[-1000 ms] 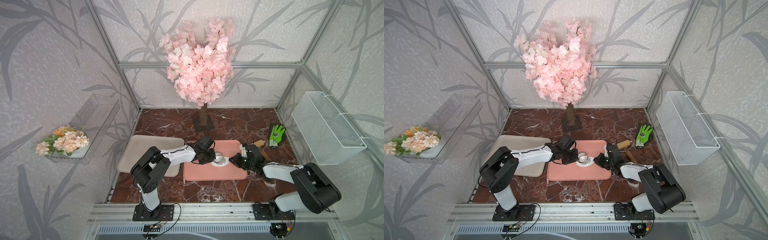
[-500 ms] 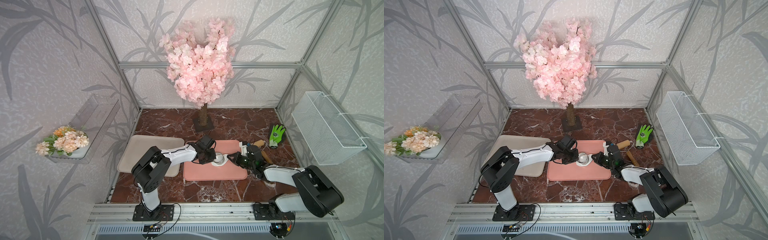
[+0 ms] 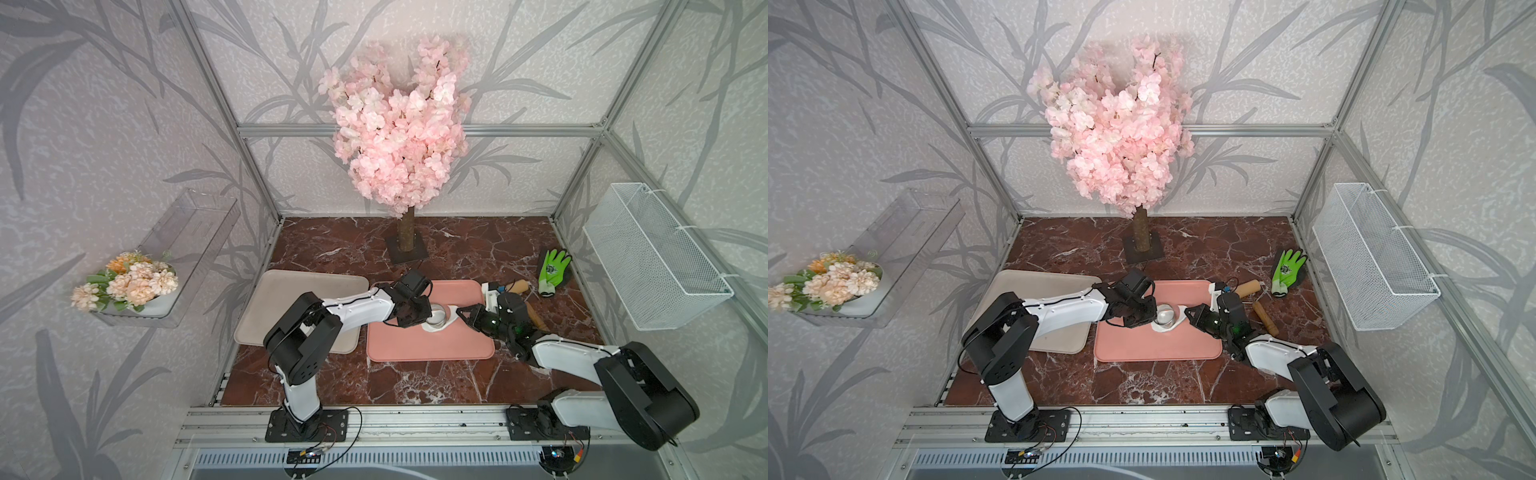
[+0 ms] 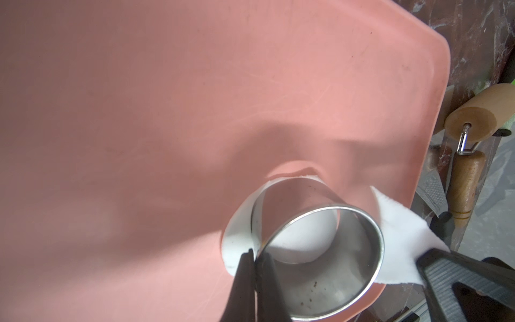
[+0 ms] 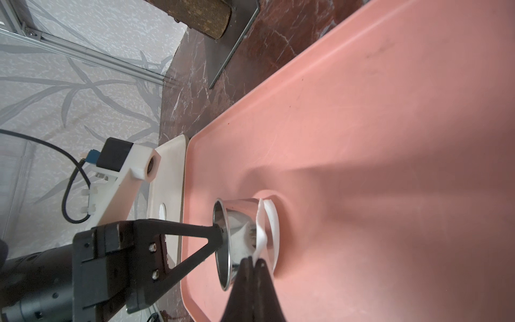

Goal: Roll out the dumpling wrappers from the dough
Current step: Remove the dumpling wrapper from the work surface.

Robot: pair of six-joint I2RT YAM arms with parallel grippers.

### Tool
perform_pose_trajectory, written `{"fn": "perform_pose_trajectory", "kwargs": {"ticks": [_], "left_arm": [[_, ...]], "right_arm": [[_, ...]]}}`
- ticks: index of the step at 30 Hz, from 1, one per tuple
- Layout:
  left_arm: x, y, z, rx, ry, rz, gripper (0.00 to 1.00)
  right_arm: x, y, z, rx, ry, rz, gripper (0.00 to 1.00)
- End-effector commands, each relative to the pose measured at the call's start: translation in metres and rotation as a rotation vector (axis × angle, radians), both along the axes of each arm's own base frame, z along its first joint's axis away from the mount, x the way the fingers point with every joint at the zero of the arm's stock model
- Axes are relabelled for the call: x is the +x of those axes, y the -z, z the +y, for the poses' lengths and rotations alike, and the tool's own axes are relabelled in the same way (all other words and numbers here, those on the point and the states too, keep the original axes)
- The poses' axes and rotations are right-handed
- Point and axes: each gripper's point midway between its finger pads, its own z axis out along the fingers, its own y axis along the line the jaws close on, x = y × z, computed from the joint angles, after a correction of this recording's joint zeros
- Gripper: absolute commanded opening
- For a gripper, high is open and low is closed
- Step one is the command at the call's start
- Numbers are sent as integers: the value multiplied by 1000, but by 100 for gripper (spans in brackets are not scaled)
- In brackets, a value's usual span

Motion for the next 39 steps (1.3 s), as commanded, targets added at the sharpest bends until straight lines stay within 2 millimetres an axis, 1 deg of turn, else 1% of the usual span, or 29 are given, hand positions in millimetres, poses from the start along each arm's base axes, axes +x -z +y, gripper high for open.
{"fn": "perform_pose_trajectory", "kwargs": {"ticks": [1,4,9,13,17,24,28,34,35,39], "left_arm": [[1,6,8,51,-30,18,0],[2,6,7,43,-46,18,0],[7,3,-1,8,-58,16,0],[9,0,-5,-17,-72,11,0],[8,0,-7,-36,-73,20,0],[6,2,-8,-38,-58,24,0],[5,5,-8,-34,-44,29,0],[2,10,-8,-24,-31,42,0],[2,11,-8,-23,-30,43,0],[1,12,-8,-29,-23,46,0]], "right_arm": [[-2,-11,-2,22,17,-48,0],[-11,-12,-3,24,14,-49,0],[-26,-10,1,15,-9,-41,0],[-36,-9,9,8,-35,-42,0],[-41,-18,20,18,-68,-83,0],[-35,-40,30,69,-79,-161,0],[-34,-53,41,90,-116,-193,0],[-34,-59,53,131,-141,-213,0],[-32,-67,55,153,-143,-240,0],[-31,-73,59,177,-150,-253,0]]}}
